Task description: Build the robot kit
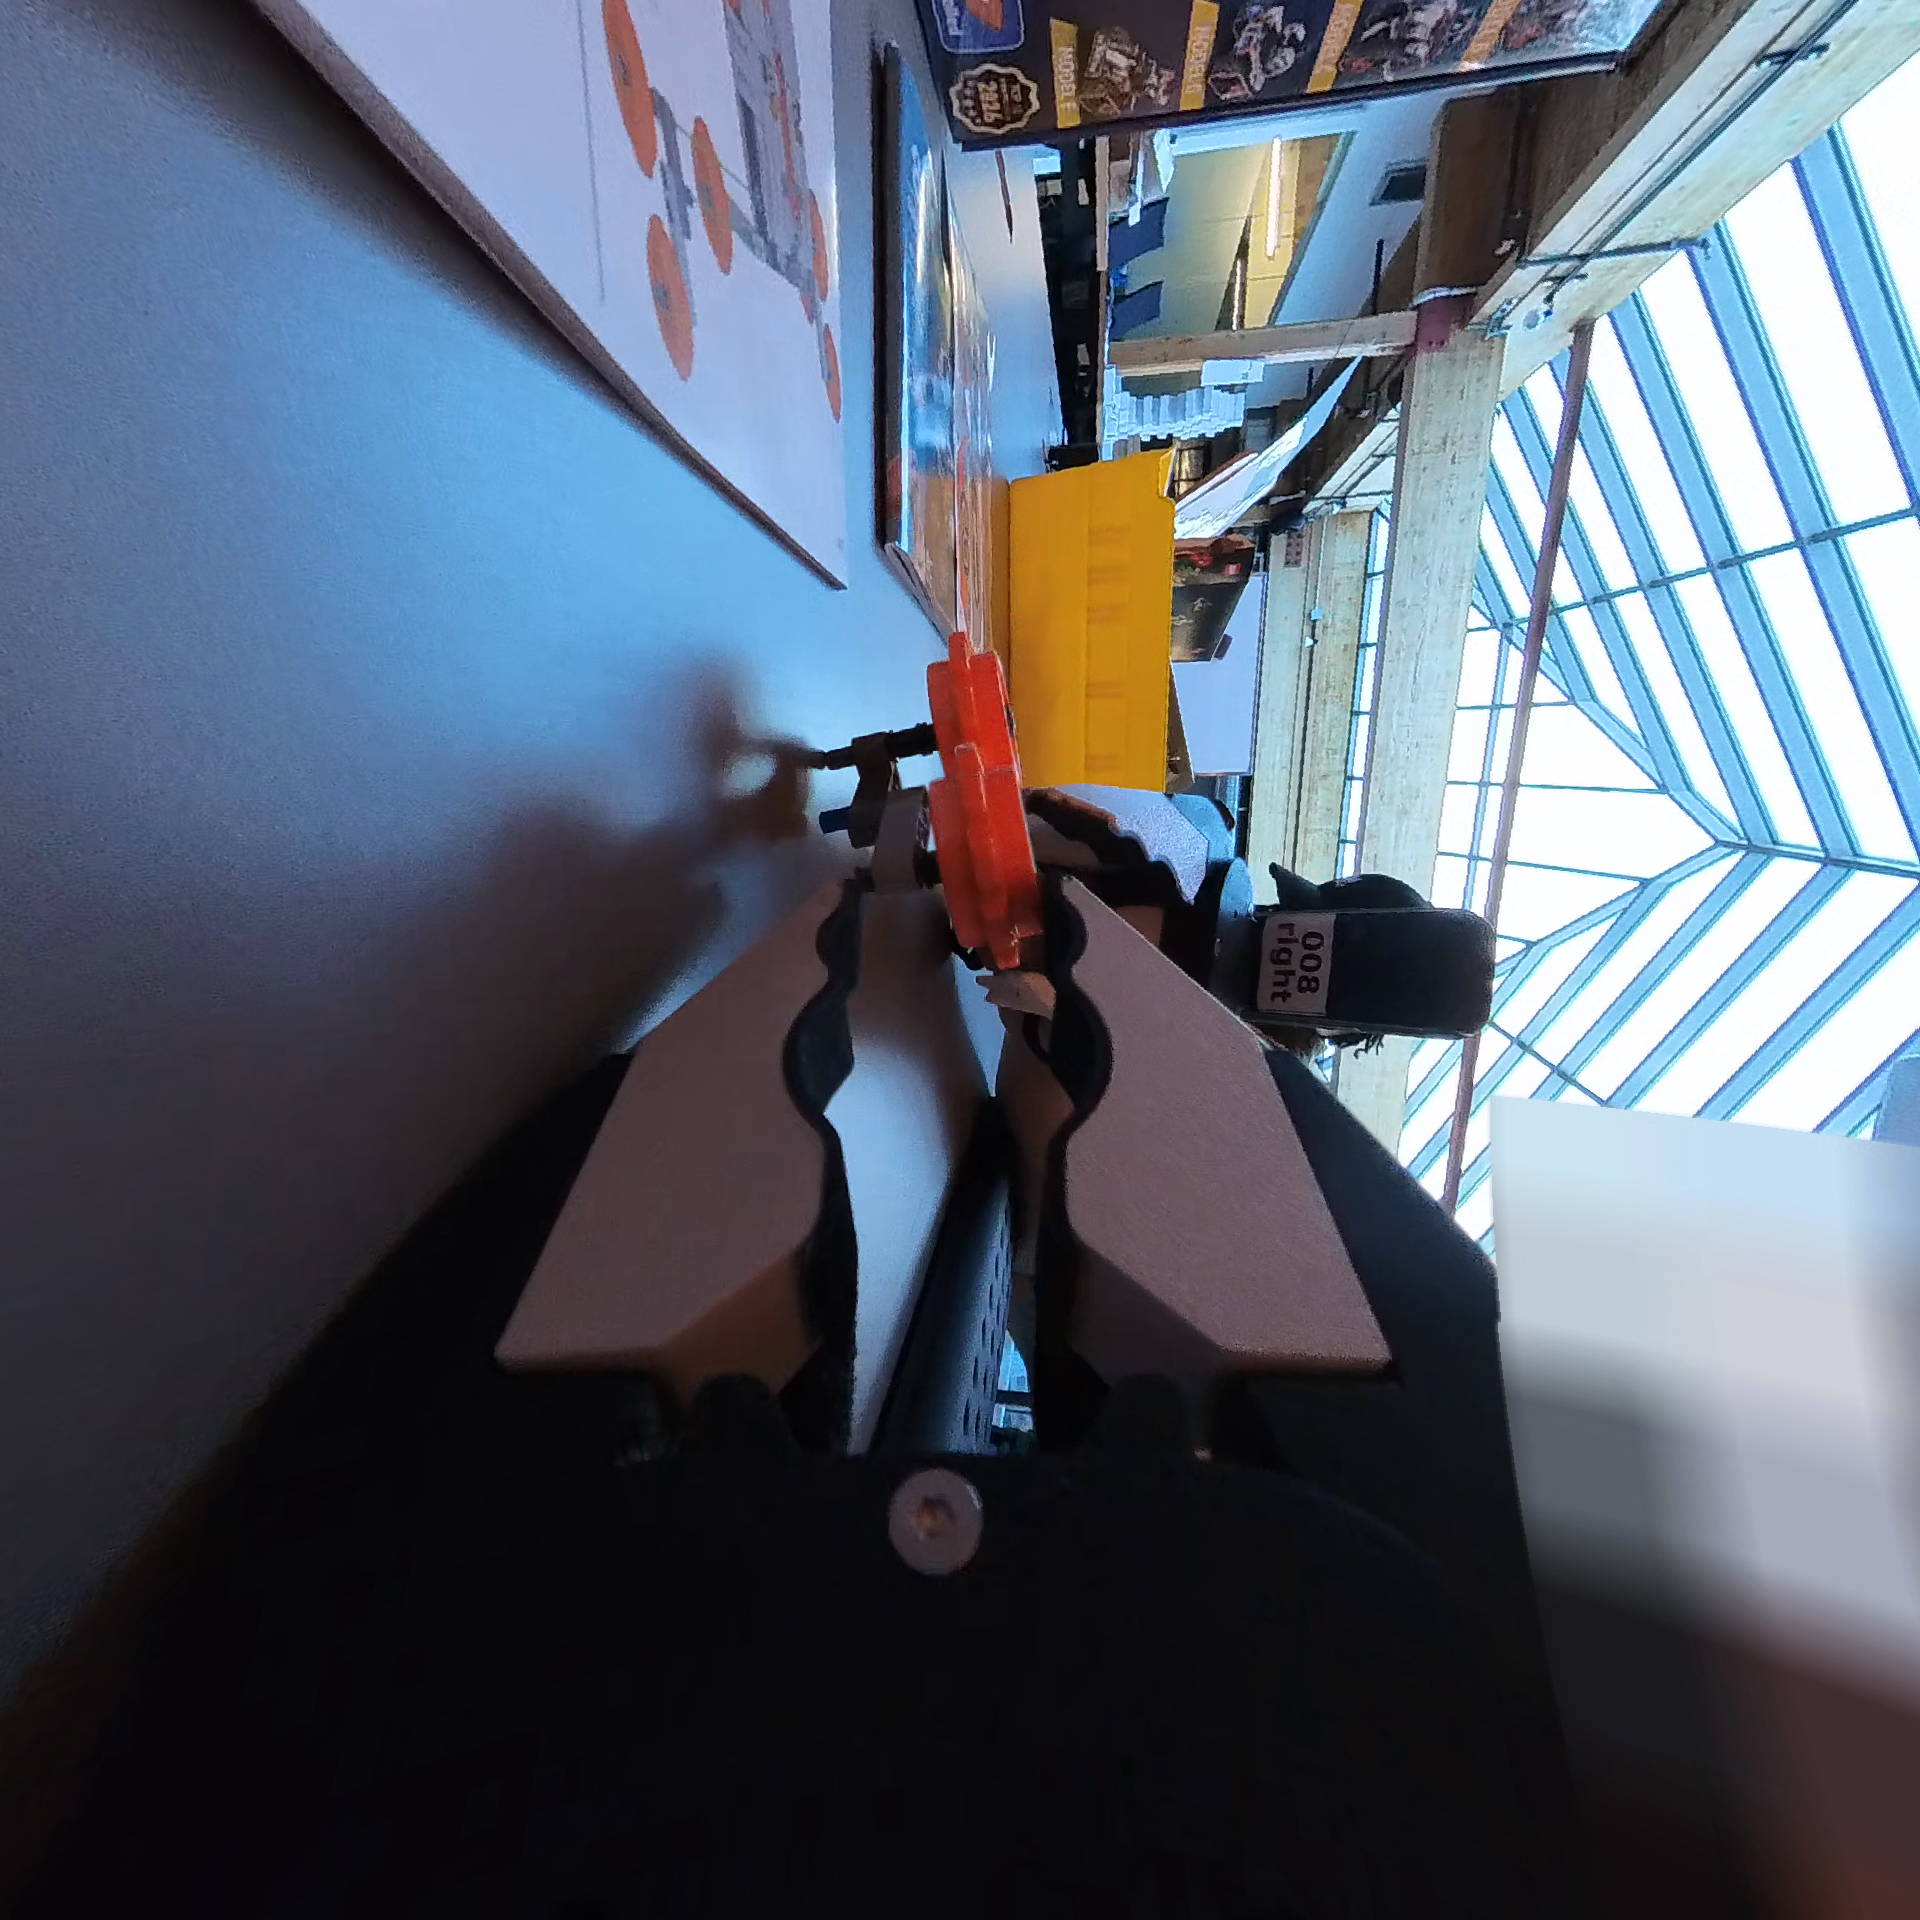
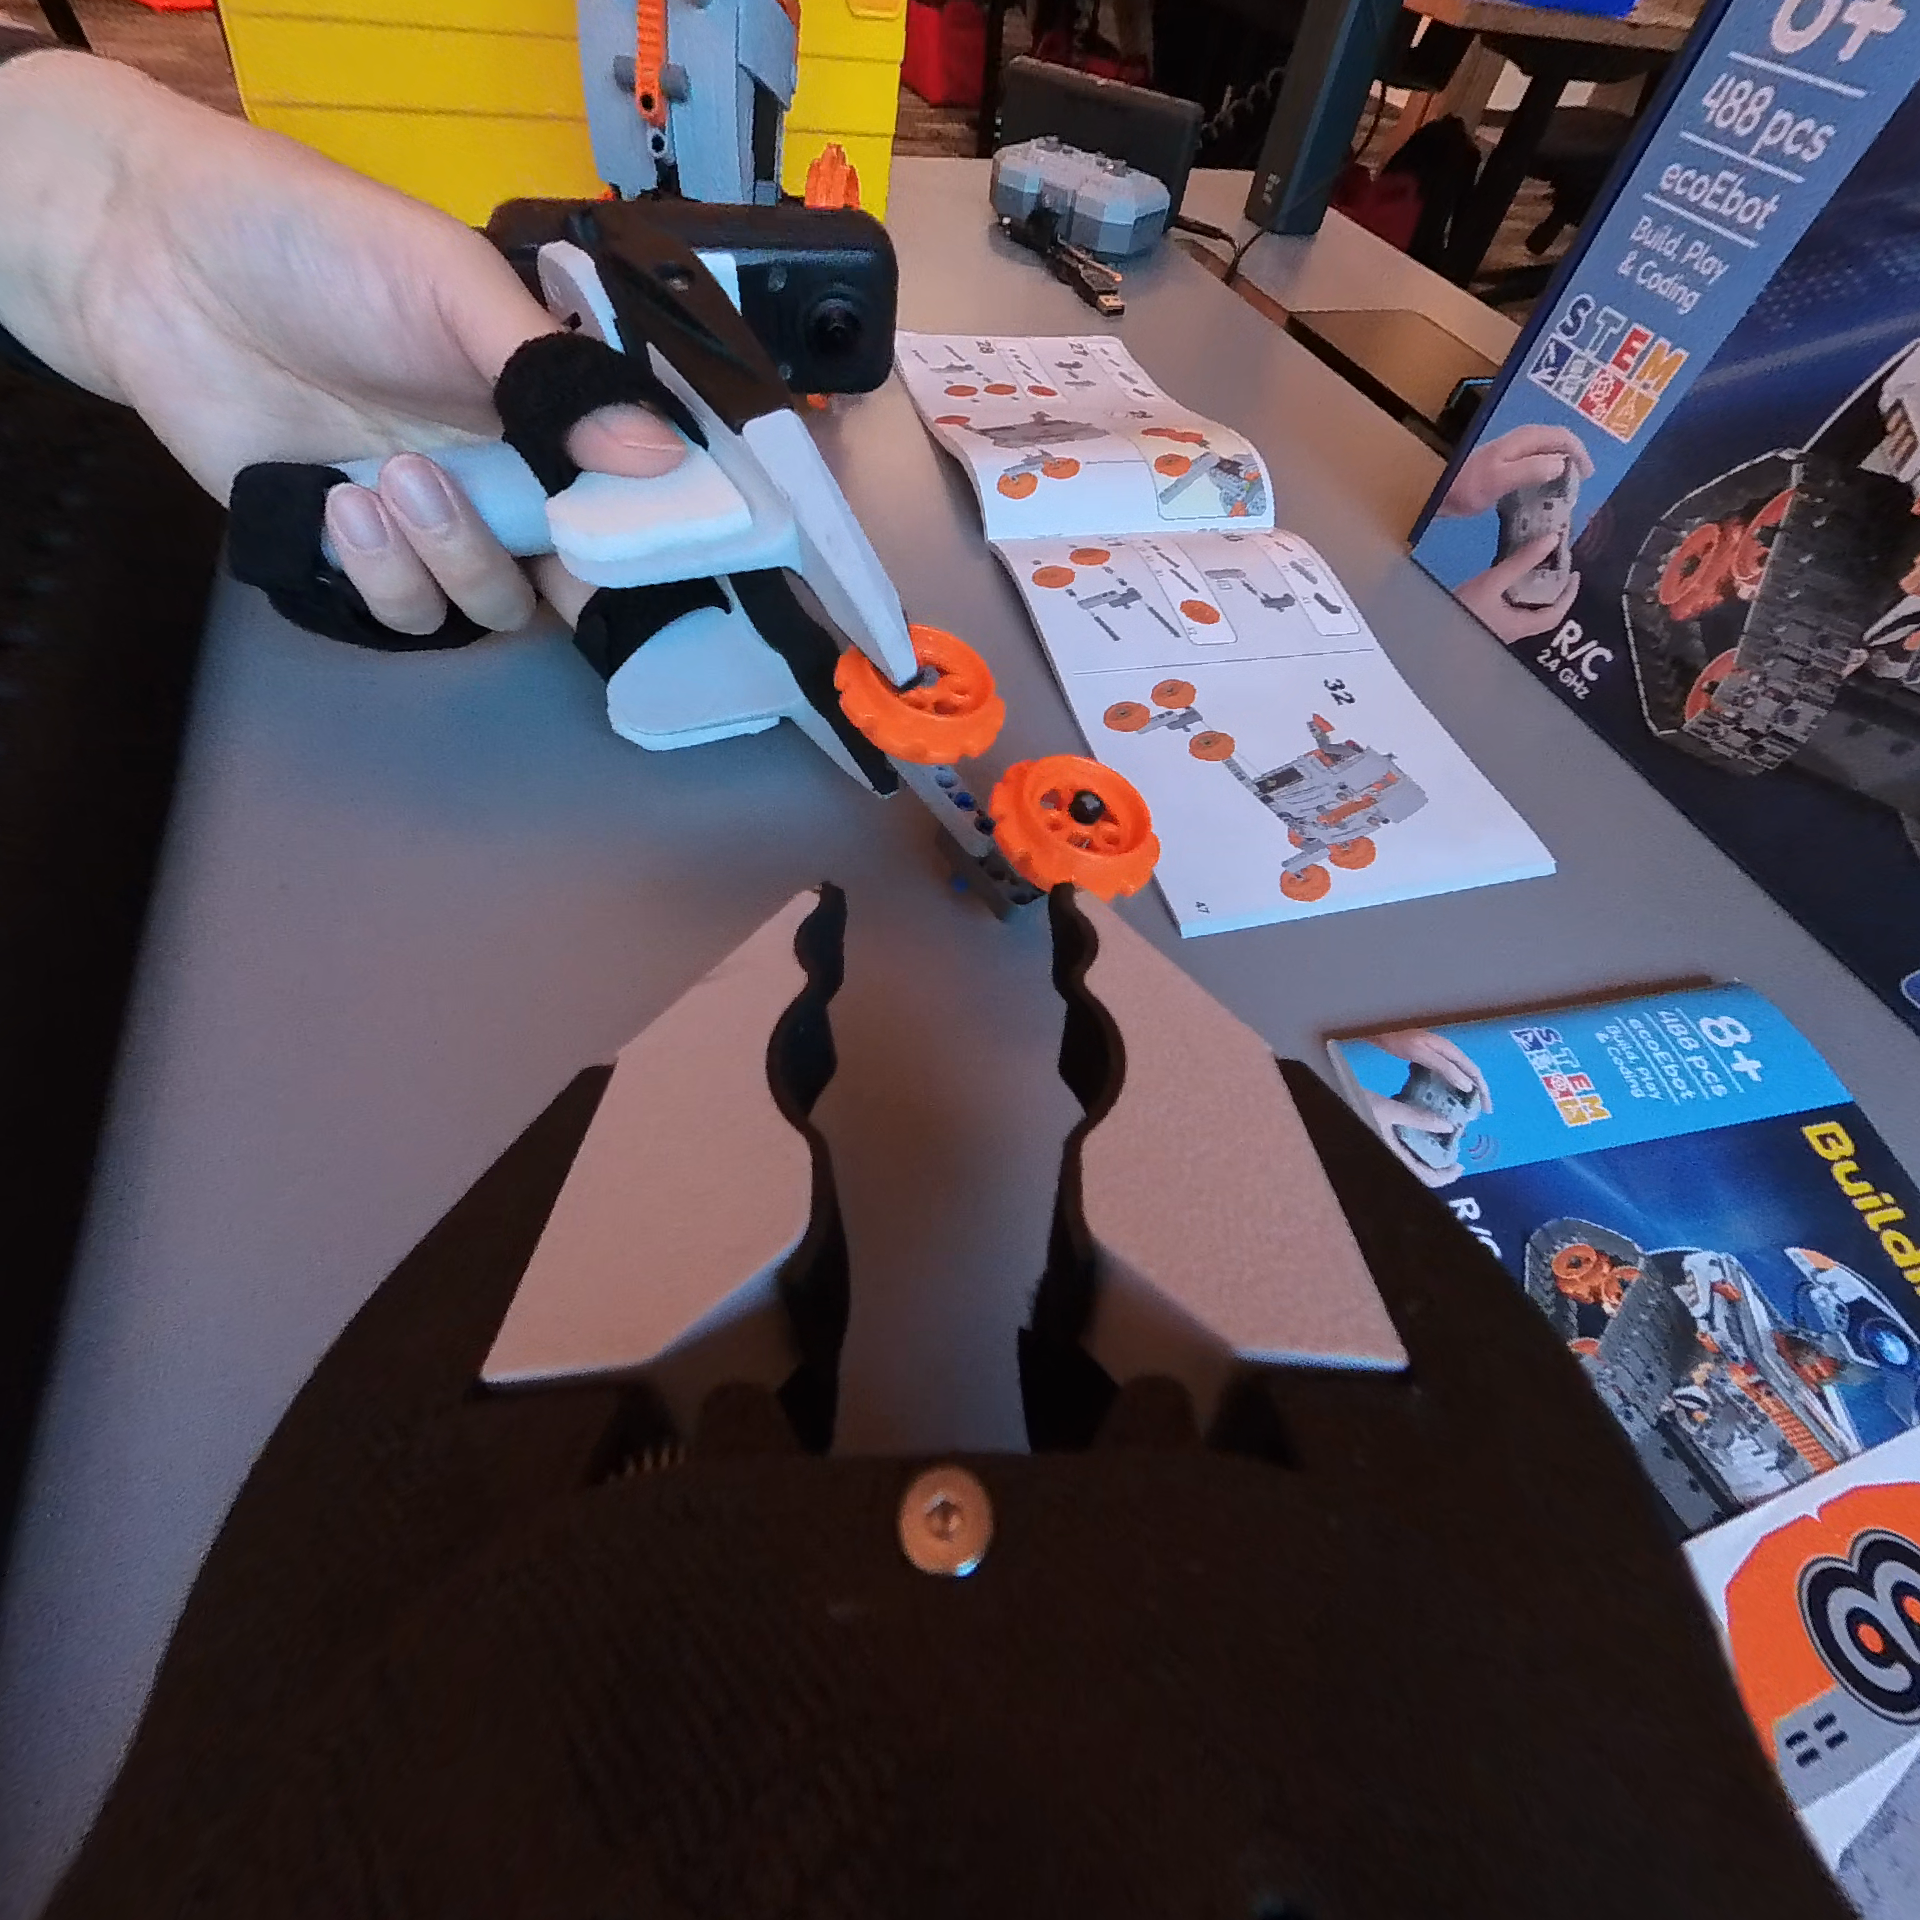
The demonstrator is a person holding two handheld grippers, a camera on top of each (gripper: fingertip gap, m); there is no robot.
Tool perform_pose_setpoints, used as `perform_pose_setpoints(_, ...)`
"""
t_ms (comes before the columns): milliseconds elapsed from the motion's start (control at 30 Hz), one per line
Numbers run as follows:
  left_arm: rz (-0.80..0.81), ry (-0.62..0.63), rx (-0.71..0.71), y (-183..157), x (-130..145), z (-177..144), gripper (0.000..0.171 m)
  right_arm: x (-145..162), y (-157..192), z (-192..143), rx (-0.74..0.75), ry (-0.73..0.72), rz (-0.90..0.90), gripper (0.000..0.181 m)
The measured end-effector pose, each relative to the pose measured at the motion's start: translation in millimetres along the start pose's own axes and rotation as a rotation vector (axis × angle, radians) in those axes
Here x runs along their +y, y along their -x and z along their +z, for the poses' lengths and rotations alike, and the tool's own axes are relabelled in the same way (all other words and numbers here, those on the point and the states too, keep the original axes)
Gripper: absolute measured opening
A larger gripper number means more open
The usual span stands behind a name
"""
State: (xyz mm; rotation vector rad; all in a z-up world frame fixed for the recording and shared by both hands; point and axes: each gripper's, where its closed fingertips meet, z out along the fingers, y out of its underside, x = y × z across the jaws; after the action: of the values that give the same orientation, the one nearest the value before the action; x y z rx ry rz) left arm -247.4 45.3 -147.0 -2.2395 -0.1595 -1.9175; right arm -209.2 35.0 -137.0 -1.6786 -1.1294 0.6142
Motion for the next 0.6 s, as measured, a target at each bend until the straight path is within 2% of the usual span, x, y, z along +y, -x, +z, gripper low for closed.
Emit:
perform_pose_setpoints(200, 0.005, 0.006, 0.016, -2, 3, -1, 0.033, -2, 0, 1, 0.047, -0.001, -0.122, 0.039)
perform_pose_setpoints(333, -0.005, 0.005, 0.029, -6, 6, -3, 0.033, -14, 14, 4, 0.104, -0.003, -0.37, 0.039)
perform_pose_setpoints(467, -0.013, 0.024, 0.043, -10, 14, -2, 0.032, -16, 27, 13, 0.186, 0.053, -0.642, 0.047)
perform_pose_setpoints(600, -0.017, 0.055, 0.064, -17, 26, 0, 0.032, -20, 27, 20, 0.283, 0.076, -0.787, 0.056)
